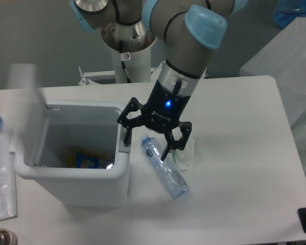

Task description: Open the trash can

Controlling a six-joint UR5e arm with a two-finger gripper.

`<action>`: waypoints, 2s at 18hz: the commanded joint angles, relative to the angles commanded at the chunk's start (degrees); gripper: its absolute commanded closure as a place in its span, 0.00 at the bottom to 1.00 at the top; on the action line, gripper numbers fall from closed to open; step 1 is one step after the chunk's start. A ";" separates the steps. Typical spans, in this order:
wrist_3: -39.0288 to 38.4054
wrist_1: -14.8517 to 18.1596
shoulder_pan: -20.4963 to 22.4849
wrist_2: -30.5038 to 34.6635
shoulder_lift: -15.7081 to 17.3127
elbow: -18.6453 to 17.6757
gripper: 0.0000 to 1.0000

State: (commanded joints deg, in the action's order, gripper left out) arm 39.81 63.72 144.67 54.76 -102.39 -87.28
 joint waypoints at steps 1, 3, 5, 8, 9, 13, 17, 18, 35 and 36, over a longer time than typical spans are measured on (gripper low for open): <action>0.09 0.00 -0.09 0.00 0.00 0.17 0.00; 0.17 -0.79 0.00 0.00 -0.17 0.53 0.00; 0.61 -1.14 0.52 0.00 -0.44 0.70 0.00; 1.93 -2.46 2.89 0.18 -0.61 0.53 0.00; 2.98 -2.46 4.12 0.09 -1.14 0.53 0.00; 8.69 -2.55 8.43 0.09 -2.81 0.18 0.00; 14.05 -2.64 11.16 0.26 -5.36 0.79 0.00; 15.37 -2.72 11.77 0.35 -5.71 0.88 0.00; 32.86 -2.72 14.06 19.94 -13.97 4.57 0.00; 33.39 -2.72 14.06 21.17 -14.24 4.57 0.00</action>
State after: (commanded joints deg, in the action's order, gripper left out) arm 73.21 61.00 158.73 75.93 -116.63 -82.71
